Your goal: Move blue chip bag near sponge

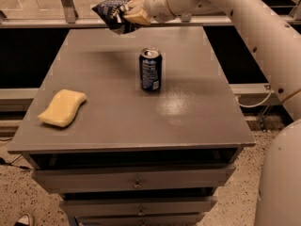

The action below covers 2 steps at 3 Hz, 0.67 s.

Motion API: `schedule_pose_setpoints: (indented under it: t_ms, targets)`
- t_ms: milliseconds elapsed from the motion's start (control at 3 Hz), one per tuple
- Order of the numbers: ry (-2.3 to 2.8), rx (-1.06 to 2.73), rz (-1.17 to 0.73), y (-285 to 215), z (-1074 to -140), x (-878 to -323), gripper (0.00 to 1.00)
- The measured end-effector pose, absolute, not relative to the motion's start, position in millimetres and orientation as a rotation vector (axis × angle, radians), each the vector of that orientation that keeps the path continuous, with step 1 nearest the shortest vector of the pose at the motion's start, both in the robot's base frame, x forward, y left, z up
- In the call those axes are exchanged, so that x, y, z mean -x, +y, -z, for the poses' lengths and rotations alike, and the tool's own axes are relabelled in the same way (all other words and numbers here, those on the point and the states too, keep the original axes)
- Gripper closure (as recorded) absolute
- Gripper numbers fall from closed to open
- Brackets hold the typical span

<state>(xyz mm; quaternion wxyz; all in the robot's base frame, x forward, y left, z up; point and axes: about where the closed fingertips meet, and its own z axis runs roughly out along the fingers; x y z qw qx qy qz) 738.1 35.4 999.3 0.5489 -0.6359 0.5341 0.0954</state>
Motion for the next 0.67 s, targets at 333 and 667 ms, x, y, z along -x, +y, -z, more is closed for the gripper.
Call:
schedule_pose_setpoints:
  t_ms: [333, 667]
  targets:
    - [1.187, 1.659, -0.261, 67, -998, -706, 1.00]
    - [1.120, 1.787, -0.248, 87, -992, -676, 1.00]
